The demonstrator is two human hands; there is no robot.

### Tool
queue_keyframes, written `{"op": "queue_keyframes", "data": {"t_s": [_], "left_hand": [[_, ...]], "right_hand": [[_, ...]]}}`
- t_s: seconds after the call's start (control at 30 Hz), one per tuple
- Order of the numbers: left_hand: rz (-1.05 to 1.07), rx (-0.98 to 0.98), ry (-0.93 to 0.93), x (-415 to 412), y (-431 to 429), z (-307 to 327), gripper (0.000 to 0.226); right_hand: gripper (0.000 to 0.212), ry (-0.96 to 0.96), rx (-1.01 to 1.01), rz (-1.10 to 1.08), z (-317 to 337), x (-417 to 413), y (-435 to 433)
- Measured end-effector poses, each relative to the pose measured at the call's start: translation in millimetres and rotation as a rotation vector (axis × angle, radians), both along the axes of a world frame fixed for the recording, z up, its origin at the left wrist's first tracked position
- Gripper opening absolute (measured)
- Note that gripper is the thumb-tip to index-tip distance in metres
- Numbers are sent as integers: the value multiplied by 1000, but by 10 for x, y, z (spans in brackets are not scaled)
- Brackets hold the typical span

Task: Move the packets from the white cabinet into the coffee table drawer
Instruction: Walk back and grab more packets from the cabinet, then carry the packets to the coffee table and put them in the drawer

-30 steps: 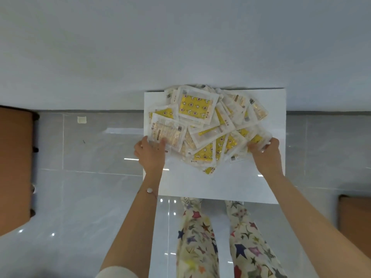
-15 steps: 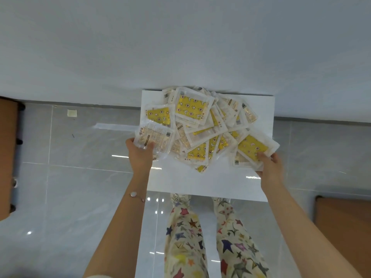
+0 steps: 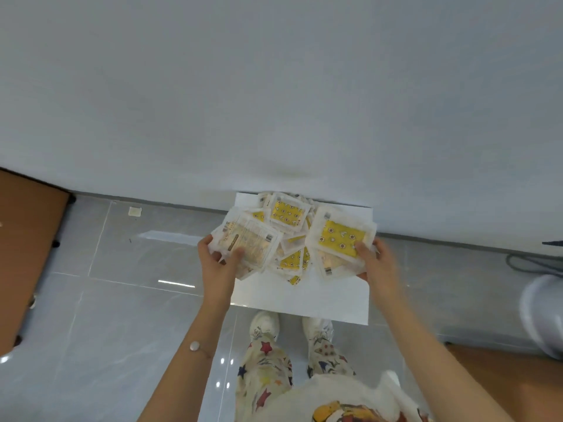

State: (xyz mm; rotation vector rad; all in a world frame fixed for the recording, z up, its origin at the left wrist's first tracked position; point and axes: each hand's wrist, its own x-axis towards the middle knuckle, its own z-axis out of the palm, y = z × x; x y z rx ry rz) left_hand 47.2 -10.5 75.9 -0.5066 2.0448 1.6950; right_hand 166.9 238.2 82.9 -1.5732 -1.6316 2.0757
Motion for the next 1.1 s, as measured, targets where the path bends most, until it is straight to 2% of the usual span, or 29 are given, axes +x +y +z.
{"op": "queue_keyframes", "data": {"t_s": [0.23,0.4,0.57,0.7,0.93,1.1], "left_hand": [[89,23,131,288,-456,1107,53],[294,48,164,631,-1119,1574,53],[517,83,182,1017,-1996,1779,54],[709,89,212,1317,-2812,1828,54],[1017,86,242,1764,-4218,1951,54],[1158,104,271,1913,-5068,1992,53]], "right_hand": [[31,120,53,259,1087,-396,-430],[41,184,30,490,1608,-543,-1066],[49,217,-15,731,1847,-665,-1952],[39,246,-15,946,1948,-852,-2825],[32,253,-20,1197,2086,-1053,-4524],[34,288,-65,1295,2160,-1101,-5637]]}}
